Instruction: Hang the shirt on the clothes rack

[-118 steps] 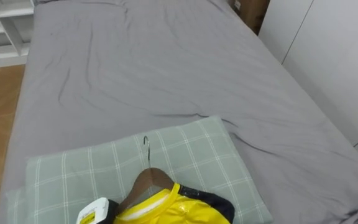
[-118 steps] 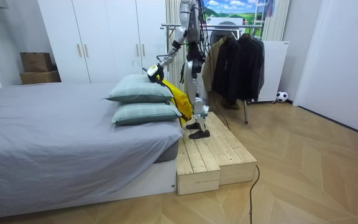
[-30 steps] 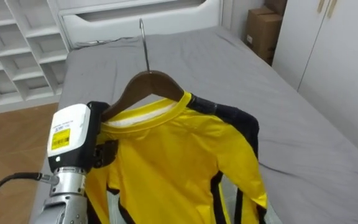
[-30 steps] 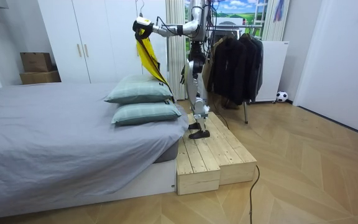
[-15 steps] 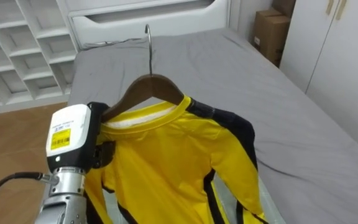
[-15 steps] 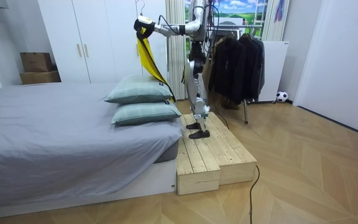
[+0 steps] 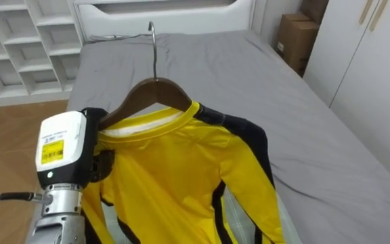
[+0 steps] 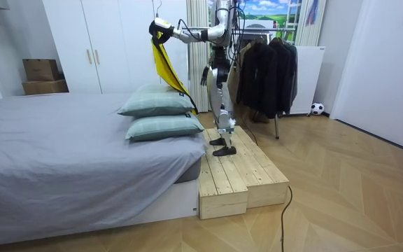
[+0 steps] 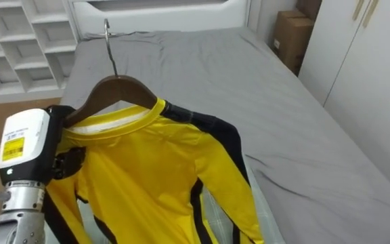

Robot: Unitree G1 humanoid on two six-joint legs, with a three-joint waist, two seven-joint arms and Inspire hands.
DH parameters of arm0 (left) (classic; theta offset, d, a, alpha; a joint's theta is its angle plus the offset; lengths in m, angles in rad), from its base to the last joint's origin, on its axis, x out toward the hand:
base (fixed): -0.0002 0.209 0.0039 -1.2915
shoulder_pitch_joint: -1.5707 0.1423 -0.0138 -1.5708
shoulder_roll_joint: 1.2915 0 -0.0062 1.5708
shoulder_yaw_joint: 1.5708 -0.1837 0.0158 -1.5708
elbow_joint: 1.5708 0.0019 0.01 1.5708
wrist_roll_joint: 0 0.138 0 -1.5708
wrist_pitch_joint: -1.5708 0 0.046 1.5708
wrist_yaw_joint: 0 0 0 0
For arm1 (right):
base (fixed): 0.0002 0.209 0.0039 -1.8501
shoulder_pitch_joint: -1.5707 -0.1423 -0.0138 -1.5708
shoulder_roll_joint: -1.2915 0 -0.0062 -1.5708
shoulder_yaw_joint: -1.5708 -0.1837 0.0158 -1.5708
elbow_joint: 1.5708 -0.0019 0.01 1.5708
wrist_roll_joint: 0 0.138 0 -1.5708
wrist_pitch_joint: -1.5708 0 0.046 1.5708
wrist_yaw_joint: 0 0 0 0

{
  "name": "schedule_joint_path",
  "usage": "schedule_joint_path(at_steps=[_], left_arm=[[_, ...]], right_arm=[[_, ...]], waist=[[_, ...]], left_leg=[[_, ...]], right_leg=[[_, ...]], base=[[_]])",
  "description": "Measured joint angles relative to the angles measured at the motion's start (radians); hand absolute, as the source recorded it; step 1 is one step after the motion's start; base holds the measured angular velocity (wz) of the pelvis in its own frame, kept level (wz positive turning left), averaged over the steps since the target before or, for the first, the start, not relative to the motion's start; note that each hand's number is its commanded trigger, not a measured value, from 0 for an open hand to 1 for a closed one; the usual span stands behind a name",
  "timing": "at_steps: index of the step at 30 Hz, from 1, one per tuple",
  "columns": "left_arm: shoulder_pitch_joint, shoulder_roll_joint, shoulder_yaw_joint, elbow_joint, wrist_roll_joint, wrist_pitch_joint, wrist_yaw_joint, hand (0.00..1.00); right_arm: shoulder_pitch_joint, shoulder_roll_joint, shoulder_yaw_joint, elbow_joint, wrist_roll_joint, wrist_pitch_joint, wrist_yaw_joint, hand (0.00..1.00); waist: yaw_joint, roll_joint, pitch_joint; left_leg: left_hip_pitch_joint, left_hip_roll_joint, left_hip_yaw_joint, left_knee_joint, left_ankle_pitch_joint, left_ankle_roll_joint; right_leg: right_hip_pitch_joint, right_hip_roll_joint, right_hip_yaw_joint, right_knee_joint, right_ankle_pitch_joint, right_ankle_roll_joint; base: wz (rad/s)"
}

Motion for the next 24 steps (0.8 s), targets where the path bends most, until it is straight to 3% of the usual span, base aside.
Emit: schedule_joint_path(at_steps=[5, 10, 16, 24], left_arm=[[0.001, 0.007, 0.000, -0.004, 0.001, -0.003, 0.032, 1.00], [0.001, 0.008, -0.002, -0.032, -0.001, -0.005, 0.037, 1.00], [0.018, 0.006, -0.002, -0.077, 0.001, -0.001, 0.017, 1.00], [0.019, 0.006, -0.001, -0.078, 0.000, 0.000, 0.002, 1.00]], right_arm=[[-0.006, -0.006, -0.053, -0.190, -0.103, 0.001, -0.092, 0.00], [-0.007, -0.022, -0.082, -0.491, -0.292, -0.001, -0.177, 0.00], [0.022, -0.002, -0.075, -0.806, -0.514, -0.006, -0.252, 0.00], [0.026, 0.017, -0.067, -0.993, -0.585, -0.020, -0.301, 0.00]], waist=[[0.002, 0.002, 0.0002], [-0.002, 0.006, 0.0010], [-0.002, 0.014, -0.0020], [0.002, 0.014, -0.0021]], left_leg=[[-0.001, 0.001, -0.004, 0.003, 0.001, -0.001], [-0.003, 0.002, -0.001, 0.007, 0.001, -0.001], [-0.002, 0.002, -0.002, 0.007, 0.001, -0.001], [0.001, 0.002, 0.002, 0.007, 0.001, -0.001]], right_leg=[[0.001, 0.000, 0.002, 0.001, 0.000, 0.000], [-0.001, 0.000, -0.001, 0.003, 0.001, -0.002], [0.002, 0.001, 0.000, 0.003, 0.001, -0.002], [0.005, 0.000, 0.003, 0.003, 0.001, -0.002]], base=[[0.02], [-0.01], [0.00], [0.00]])
